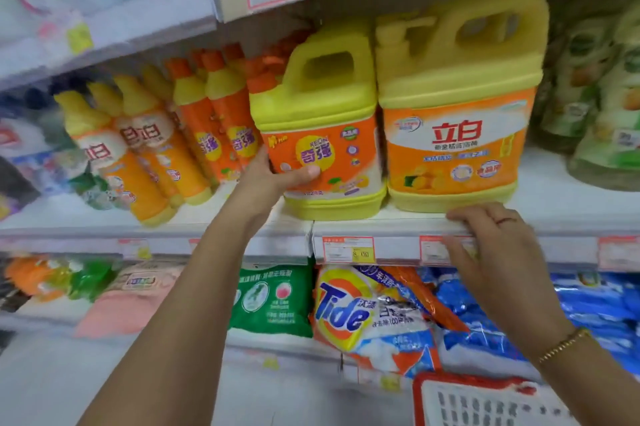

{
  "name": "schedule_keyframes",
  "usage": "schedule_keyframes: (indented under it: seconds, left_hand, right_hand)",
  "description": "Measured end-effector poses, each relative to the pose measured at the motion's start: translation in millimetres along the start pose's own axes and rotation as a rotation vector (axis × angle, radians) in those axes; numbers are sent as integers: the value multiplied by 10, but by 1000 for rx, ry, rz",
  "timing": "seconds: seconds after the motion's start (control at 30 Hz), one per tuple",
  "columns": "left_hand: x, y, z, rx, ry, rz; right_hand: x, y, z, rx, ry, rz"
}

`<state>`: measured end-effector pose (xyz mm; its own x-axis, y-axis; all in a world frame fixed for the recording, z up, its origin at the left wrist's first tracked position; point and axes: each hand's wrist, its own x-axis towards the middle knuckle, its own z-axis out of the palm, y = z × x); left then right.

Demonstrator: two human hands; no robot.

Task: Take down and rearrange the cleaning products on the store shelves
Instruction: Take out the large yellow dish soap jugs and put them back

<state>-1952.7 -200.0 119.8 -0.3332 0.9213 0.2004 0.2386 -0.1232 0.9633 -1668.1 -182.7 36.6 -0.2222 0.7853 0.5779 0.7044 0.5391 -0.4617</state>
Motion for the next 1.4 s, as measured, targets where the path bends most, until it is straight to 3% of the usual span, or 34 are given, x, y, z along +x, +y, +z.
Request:
schedule_keyframes:
  seconds: [0.2, 0.37, 0.57, 0.73, 0.87, 0.97, 1.13, 1.27, 1.4]
  left_hand:
    - [-69, -41, -136, -53, -98, 25]
    - [-426, 64, 11, 73, 109, 162]
    - [-1067, 261, 217, 258, 246, 348]
    - [-1621, 243, 213, 279, 297, 288]
    - [-1778, 256, 244, 332, 296, 221]
    - [-1886, 213, 283, 170, 316, 271]
    - [-1929, 57, 260, -76, 369, 188]
    - [-1968, 24, 266, -274, 424, 112]
    - [-1948, 78, 216, -431, 501, 89]
  right_hand:
    - [3, 18, -48, 98, -51, 32]
    - [-63, -211, -189, 344, -15, 101]
    - [-200, -590, -207, 737, -107, -19]
    - [-222, -682, -172, 976, -96, -18]
    - [-317, -668, -142, 1038, -201, -56]
    - [-353, -701, -153, 1024, -222, -109]
    - [-415, -781, -124, 1022, -198, -161]
    - [-567, -923, 13, 699, -125, -368]
    - [-758, -1024, 302, 163, 37, -705]
